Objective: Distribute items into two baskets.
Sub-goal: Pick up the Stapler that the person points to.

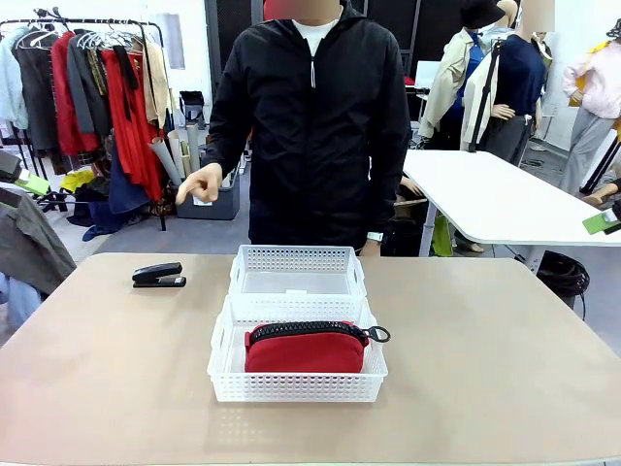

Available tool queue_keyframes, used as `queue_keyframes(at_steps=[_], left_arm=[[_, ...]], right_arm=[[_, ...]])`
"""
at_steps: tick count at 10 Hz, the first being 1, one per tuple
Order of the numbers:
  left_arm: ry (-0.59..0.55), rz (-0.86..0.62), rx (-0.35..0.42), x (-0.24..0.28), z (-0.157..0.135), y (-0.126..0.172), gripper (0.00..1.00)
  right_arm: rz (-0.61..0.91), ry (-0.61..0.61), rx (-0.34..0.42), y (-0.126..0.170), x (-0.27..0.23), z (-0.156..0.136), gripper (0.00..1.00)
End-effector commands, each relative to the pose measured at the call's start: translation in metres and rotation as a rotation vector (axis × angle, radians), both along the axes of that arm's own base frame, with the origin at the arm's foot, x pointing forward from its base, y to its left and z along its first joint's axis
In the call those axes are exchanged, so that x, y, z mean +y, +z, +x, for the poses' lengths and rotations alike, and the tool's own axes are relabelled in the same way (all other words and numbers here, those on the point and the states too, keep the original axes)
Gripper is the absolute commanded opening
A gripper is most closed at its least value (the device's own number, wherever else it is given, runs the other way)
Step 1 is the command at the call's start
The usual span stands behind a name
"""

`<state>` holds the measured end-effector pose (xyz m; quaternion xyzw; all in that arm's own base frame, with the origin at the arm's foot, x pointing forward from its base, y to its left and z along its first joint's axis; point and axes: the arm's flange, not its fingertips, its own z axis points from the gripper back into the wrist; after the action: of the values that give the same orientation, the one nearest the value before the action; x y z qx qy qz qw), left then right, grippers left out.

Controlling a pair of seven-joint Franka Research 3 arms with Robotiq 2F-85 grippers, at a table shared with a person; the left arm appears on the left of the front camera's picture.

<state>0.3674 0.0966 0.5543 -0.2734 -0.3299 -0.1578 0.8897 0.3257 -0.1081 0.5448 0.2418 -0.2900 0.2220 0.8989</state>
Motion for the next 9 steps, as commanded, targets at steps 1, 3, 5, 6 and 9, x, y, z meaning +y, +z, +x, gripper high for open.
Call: queue_keyframes(at_steps=[1, 3, 5, 6, 9], left_arm=[[-0.003, -0.006, -0.002, -0.0002, -0.0005, -0.0002, 1.0], [-0.003, -0.006, -0.002, -0.0002, -0.0005, -0.0002, 1.0], [-0.003, -0.006, -0.002, -0.0002, -0.0005, -0.0002, 1.0], [-0.003, -0.006, -0.002, -0.0002, -0.0005, -0.0002, 1.0], [-0.003, -0.006, -0.002, -0.0002, -0.0005, -0.0002, 1.0]], right_arm=[[0.032, 0.006, -0.046, -0.0074, 0.0028, -0.0026, 1.0], [0.036, 0.04, -0.067, -0.0056, 0.0037, -0.0036, 1.0], [0.0, 0.003, -0.007, -0.0001, 0.0009, -0.0016, 1.0], [0.0, 0.003, -0.007, -0.0001, 0.0009, -0.0016, 1.0], [0.0, 0.003, -0.007, -0.0001, 0.0009, -0.0016, 1.0]])
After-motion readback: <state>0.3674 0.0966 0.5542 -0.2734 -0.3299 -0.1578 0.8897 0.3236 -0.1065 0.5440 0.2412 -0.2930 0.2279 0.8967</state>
